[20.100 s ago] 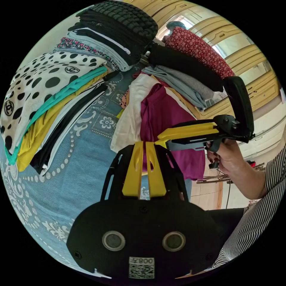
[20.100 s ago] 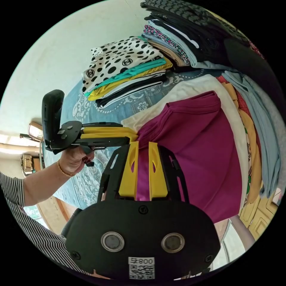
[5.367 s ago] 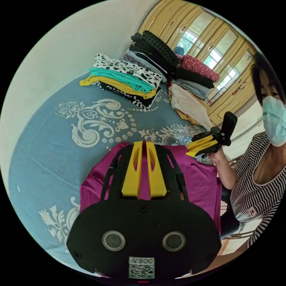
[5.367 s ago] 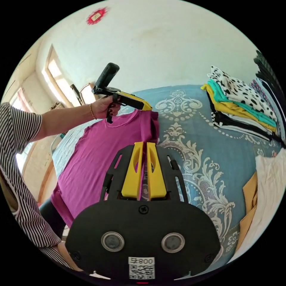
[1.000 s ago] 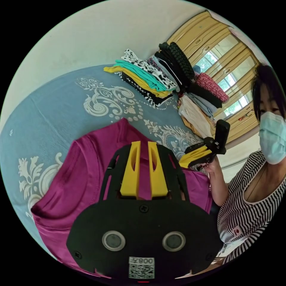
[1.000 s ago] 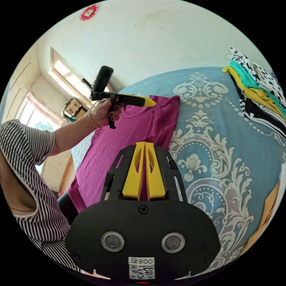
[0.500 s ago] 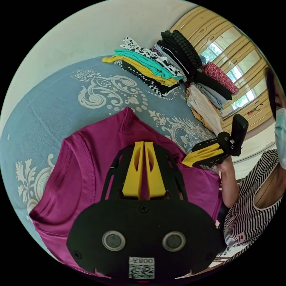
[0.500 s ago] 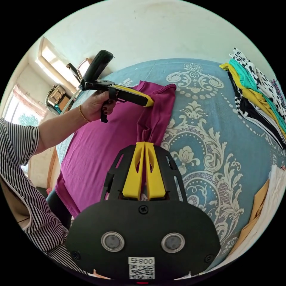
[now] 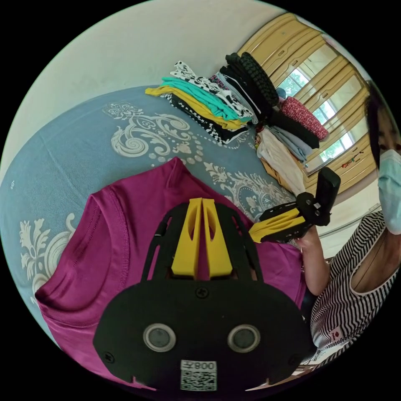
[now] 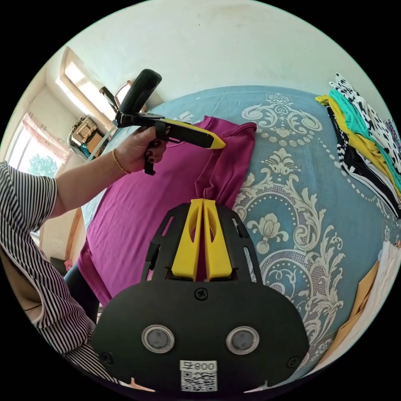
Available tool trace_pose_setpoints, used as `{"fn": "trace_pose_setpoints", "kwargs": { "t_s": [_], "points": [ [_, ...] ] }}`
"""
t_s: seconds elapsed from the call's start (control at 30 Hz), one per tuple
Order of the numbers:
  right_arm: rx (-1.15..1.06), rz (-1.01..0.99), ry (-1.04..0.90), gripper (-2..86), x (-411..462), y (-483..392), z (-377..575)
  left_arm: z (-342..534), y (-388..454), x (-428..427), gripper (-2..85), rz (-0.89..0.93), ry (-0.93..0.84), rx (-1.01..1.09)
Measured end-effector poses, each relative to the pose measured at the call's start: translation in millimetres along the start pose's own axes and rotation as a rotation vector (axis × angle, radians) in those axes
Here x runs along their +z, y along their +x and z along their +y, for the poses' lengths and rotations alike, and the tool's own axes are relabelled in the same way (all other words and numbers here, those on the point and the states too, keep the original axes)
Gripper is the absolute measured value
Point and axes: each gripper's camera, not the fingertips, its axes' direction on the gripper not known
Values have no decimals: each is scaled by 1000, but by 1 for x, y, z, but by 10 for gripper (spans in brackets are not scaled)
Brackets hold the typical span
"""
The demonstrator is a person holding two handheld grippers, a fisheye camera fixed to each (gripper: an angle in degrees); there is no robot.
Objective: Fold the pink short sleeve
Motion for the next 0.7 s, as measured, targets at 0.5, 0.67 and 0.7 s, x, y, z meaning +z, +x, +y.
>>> {"fn": "trace_pose_setpoints", "kwargs": {
  "t_s": [0.5, 0.67, 0.7],
  "points": [
    [54, 0, 19, 0, 10, -10, -11, 35, 15, -3, 2, -70, -65, 35],
    [10, -12, 38, 1, 4, -20, -12, 54, 17, -14, 2, -90, -50, 20],
    [13, -33, 47, 1, 2, -18, -11, 60, 17, -15, 2, -92, -45, 21]
  ]
}}
